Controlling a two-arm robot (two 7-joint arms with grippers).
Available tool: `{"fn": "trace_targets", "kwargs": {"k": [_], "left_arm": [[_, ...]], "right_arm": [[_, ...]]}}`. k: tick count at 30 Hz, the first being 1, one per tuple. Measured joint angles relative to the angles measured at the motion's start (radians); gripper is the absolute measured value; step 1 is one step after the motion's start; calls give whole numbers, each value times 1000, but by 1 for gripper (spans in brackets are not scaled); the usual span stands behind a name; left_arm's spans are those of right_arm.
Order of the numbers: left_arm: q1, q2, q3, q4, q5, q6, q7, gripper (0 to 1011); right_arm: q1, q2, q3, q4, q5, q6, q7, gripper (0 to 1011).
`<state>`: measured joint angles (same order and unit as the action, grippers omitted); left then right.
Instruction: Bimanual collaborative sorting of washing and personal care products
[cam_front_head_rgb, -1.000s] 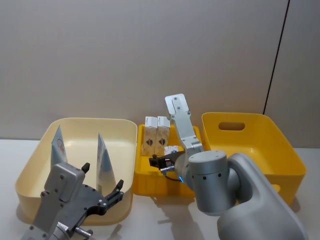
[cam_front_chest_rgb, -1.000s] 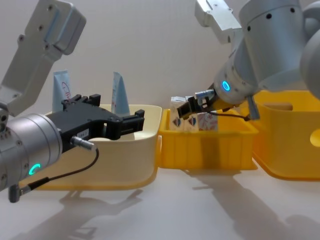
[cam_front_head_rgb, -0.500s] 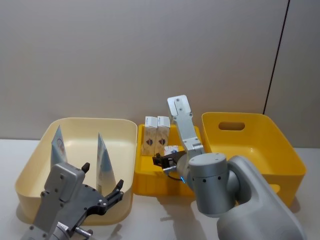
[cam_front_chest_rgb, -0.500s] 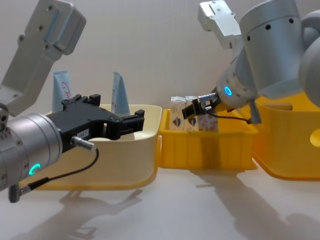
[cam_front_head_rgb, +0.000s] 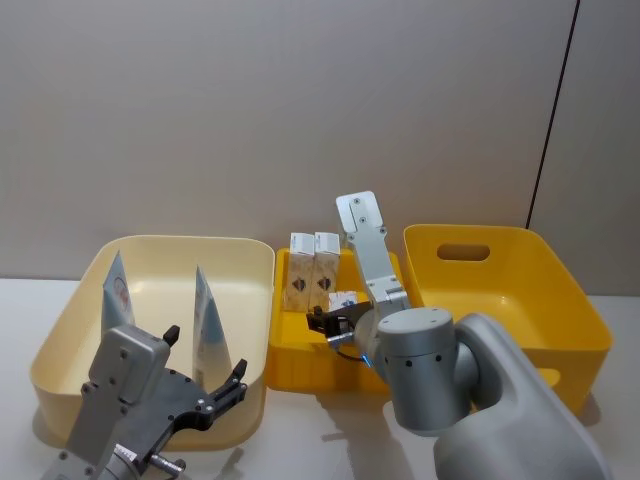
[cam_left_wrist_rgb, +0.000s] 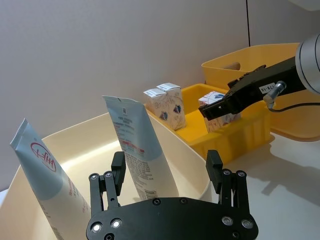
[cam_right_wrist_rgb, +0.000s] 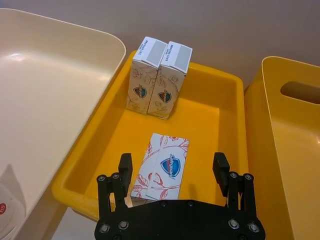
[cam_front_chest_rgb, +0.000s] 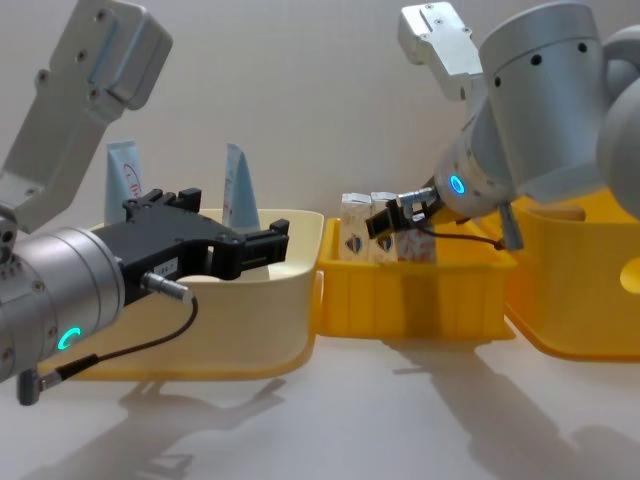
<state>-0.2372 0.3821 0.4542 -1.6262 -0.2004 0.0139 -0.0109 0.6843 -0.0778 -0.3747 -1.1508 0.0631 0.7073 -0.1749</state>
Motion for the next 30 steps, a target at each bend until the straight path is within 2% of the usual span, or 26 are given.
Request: {"fn": "trace_targets", "kwargs": {"k": [18,24,25,28,30], "left_arm": [[0,0,0,0,0,0,0,1003],[0,0,0,0,0,0,0,1003],[0,0,0,0,0,0,0,1003],[0,0,0,0,0,0,0,1003],[0,0,0,0,0,0,0,1003]], "right_arm": [[-12,-1,5,-8,-6,9,5,1001],[-14,-2,5,-9,-7,10,5,904],[-14,-2,6,-9,-7,10,5,849],[-14,-2,6,-9,-7,11,5,795],[-15,-2,6,-10,-8,11,6,699]]}}
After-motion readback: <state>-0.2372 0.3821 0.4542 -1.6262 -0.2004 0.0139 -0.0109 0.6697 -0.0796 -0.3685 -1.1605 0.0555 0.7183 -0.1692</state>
